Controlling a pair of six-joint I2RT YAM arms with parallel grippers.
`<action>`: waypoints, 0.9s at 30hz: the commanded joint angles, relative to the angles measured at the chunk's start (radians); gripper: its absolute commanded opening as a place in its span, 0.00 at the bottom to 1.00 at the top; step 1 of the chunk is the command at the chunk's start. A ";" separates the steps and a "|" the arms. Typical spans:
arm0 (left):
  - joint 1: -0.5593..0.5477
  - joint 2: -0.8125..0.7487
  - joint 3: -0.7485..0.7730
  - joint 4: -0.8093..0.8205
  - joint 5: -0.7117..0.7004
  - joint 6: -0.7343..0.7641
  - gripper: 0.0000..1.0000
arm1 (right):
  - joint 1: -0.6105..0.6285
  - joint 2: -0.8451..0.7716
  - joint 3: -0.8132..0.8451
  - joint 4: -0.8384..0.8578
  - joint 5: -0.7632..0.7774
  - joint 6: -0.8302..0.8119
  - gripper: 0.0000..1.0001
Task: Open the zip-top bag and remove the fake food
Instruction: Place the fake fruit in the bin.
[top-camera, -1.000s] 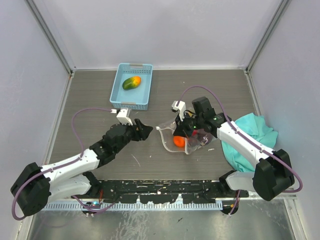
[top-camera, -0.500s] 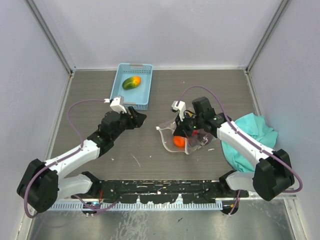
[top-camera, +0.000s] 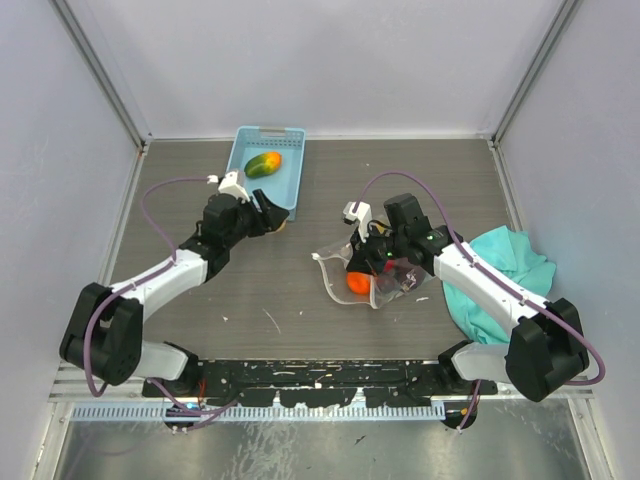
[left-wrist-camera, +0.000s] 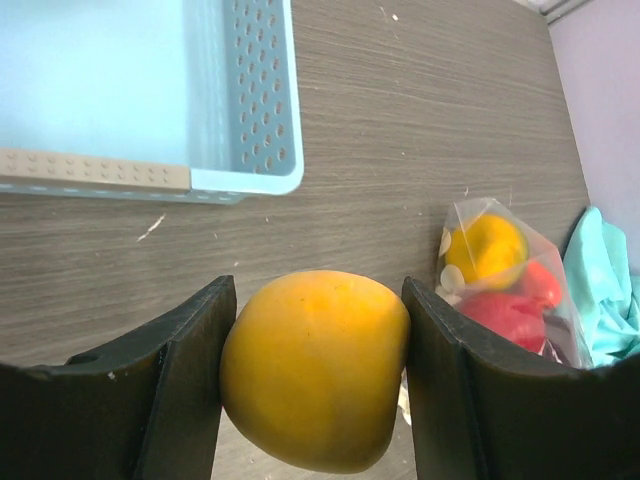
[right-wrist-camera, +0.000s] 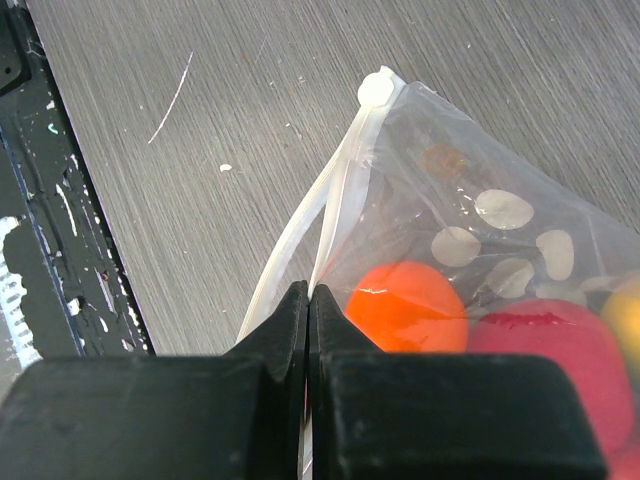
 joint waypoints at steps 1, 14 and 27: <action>0.051 0.054 0.082 0.021 0.065 -0.016 0.26 | -0.002 -0.001 0.030 0.007 -0.019 -0.014 0.01; 0.117 0.241 0.299 -0.123 0.048 -0.048 0.25 | -0.003 -0.008 0.029 0.004 -0.022 -0.017 0.01; 0.118 0.447 0.649 -0.505 -0.156 -0.009 0.26 | -0.003 -0.015 0.030 0.002 -0.025 -0.017 0.01</action>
